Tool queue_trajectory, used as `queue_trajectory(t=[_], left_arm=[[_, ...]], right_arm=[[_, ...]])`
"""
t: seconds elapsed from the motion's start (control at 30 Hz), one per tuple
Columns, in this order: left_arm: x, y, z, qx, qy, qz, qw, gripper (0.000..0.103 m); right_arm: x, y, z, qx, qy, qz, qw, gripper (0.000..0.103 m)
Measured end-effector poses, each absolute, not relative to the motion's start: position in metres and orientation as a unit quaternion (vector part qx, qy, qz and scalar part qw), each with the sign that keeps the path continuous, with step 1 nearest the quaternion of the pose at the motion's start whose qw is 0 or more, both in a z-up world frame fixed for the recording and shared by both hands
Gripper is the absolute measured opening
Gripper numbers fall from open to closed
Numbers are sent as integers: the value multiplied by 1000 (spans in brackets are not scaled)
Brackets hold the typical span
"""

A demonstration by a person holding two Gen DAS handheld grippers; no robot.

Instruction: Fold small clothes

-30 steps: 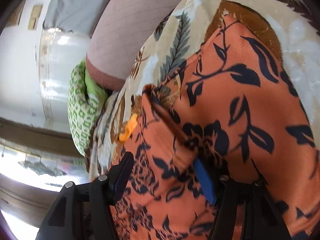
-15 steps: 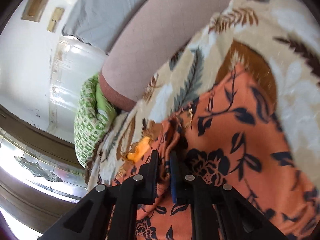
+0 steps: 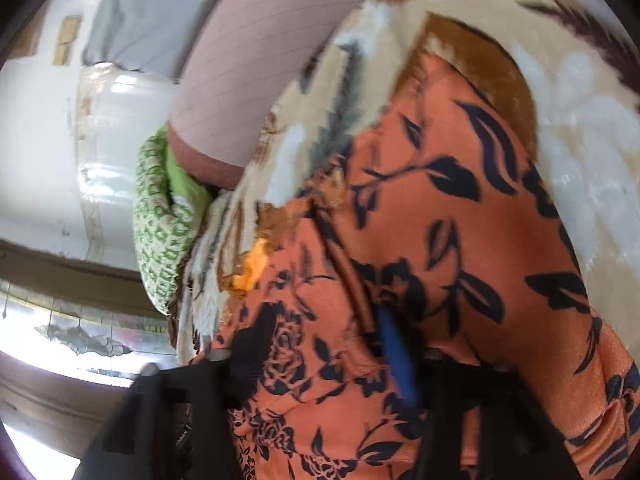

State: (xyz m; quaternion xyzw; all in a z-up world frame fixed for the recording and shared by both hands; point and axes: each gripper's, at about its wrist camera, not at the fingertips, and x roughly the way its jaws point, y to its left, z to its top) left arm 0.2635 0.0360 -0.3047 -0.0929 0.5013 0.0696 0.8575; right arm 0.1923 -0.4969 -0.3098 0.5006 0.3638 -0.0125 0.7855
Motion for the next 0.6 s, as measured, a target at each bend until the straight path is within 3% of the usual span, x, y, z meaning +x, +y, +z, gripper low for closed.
queue_trajectory(t=[0.2,0.27,0.3,0.33,0.47,0.6], left_arm=[[263,30,-308,-77,504,69,857,82],[262,27,-307,-68,502,68,860,82],[261,25,-307,-62,500,68,861,82],[260,24,-307,-57,499,68,862,82],[258,27,-306,-59,497,66,863,82],[256,28,-303,-64,489,67,867,82]], right_arm=[[193,-493,-312,465,382,-33,798,63],[198,-487,-312,470,377,-7,798,54],[202,-482,-315,485,379,20,788,34],[208,-475,-319,490,386,43,780,27],[216,-448,-310,433,388,30,813,23],[200,-450,-283,405,340,-2,849,20]])
